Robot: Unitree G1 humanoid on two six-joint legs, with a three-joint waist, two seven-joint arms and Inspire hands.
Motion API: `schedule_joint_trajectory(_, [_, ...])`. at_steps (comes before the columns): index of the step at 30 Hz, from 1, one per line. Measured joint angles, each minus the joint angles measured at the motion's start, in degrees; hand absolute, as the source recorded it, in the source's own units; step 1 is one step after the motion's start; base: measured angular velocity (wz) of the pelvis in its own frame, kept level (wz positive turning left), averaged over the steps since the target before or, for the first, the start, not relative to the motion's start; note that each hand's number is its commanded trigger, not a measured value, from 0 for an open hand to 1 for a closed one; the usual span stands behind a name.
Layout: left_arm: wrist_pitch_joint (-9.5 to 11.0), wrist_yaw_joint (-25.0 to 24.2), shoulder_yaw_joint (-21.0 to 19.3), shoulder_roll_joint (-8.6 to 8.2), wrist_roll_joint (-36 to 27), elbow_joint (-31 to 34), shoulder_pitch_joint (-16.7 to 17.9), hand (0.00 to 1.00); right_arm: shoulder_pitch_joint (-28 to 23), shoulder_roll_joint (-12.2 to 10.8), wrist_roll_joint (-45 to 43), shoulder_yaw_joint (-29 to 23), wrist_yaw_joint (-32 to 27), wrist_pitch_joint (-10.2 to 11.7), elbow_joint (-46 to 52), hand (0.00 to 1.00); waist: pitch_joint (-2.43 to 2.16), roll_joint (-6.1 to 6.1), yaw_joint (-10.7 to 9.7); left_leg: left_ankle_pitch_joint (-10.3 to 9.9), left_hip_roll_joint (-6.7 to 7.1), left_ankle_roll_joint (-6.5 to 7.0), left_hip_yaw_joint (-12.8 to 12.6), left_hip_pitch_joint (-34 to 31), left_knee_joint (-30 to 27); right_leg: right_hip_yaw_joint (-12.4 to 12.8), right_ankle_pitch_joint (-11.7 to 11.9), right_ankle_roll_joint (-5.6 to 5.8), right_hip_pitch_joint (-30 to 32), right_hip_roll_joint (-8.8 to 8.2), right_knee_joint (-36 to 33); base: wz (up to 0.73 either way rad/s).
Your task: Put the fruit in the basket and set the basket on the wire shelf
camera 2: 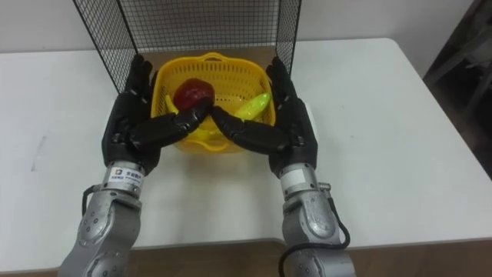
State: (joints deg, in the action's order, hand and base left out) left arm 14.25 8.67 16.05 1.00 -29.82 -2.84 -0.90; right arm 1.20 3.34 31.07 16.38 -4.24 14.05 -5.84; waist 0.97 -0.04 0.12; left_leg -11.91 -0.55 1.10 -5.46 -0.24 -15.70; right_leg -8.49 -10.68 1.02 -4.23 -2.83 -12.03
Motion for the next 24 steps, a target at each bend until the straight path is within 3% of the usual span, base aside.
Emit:
schedule_joint_trajectory(5, [0.0, 1.0, 0.0, -0.01, 0.0, 0.5, 0.0, 0.0, 0.0, 0.0, 0.0, 0.3, -0.2, 0.0, 0.8, 0.0, 0.04, 0.03, 0.1, 0.0, -0.01, 0.0, 0.0, 0.2, 0.0, 0.0, 0.0, 0.0, -0.2, 0.0, 0.1, 0.0])
schedule_joint_trajectory(8, [0.1, 1.3, 0.0, -0.04, 0.0, 1.8, 0.0, 0.0, 0.0, -0.1, 0.1, 0.4, -0.2, 0.1, 2.2, 0.0, 0.5, -0.1, 0.1, 0.0, -0.07, -0.02, 0.0, 0.8, 0.2, 0.0, 0.0, 0.01, -0.7, 0.07, 0.2, 0.0])
schedule_joint_trajectory(12, [1.0, 1.8, 0.2, -0.07, 0.0, 2.4, 0.0, 0.0, 0.0, -0.2, 0.3, 0.4, 0.1, 0.3, 2.6, 0.0, 0.57, -0.26, 0.3, -0.1, -0.28, -0.13, -0.2, 0.8, 0.0, 0.2, 0.0, 0.0, -0.5, 0.24, -0.1, -0.04])
schedule_joint_trajectory(15, [1.1, 1.9, 0.2, -0.03, 0.8, 2.5, 0.1, 0.0, 0.0, -0.2, 0.3, 0.3, 0.2, 0.3, 2.6, 0.0, 0.53, -0.19, 0.9, -1.1, -1.22, -0.48, -0.6, -0.3, -2.3, 0.5, -0.2, -0.26, 0.4, 0.9, -1.6, -0.1])
schedule_joint_trajectory(17, [1.1, 1.9, 0.2, 0.01, 0.8, 2.5, 0.3, 0.0, 0.0, -0.2, 0.4, 0.3, 0.3, 0.3, 2.6, 0.0, 0.54, -0.23, 1.6, -2.8, -2.41, -0.94, -0.7, -1.4, -6.2, 0.5, -1.2, -0.81, 1.2, 1.67, -3.6, -0.15])
schedule_joint_trajectory(19, [1.1, 1.9, 0.2, 0.18, 0.7, 2.7, 0.9, 0.0, -0.1, -0.3, 0.8, 0.4, 1.0, 0.3, 2.5, 0.0, 0.43, -0.38, 2.0, -4.9, -4.15, -1.92, -0.5, -4.2, -13.9, 0.3, -3.6, -1.77, 2.1, 2.72, -6.9, -0.07])
schedule_joint_trajectory(20, [1.2, 1.9, 0.2, 0.18, 0.6, 2.7, 0.9, 0.0, 0.0, -0.3, 0.8, 0.4, 1.2, 0.3, 2.5, 0.0, 0.41, -0.43, 2.1, -5.2, -4.6, -1.94, -0.4, -5.2, -16.5, 0.3, -4.5, -2.06, 2.5, 2.92, -8.0, 0.0])
schedule_joint_trajectory(22, [1.2, 1.9, 0.2, 0.11, 0.6, 2.7, 1.3, 0.0, -0.1, -0.5, 0.6, 0.4, 1.3, 0.3, 2.0, 0.0, 0.3, -0.08, 2.6, -5.2, -6.53, -2.01, 0.7, -9.2, -27.9, 0.5, -7.6, -3.13, 3.2, 4.04, -12.6, -0.08])
schedule_joint_trajectory(24, [1.2, 1.9, 0.1, 0.12, 0.5, 2.7, 1.3, 0.0, -0.3, -0.4, 0.6, 0.4, 1.5, 0.3, 2.0, 0.0, 0.08, 0.2, 3.5, -4.7, -7.85, -2.49, 1.9, -10.4, -32.9, 0.7, -9.3, -4.15, 3.1, 4.61, -15.3, -0.18])
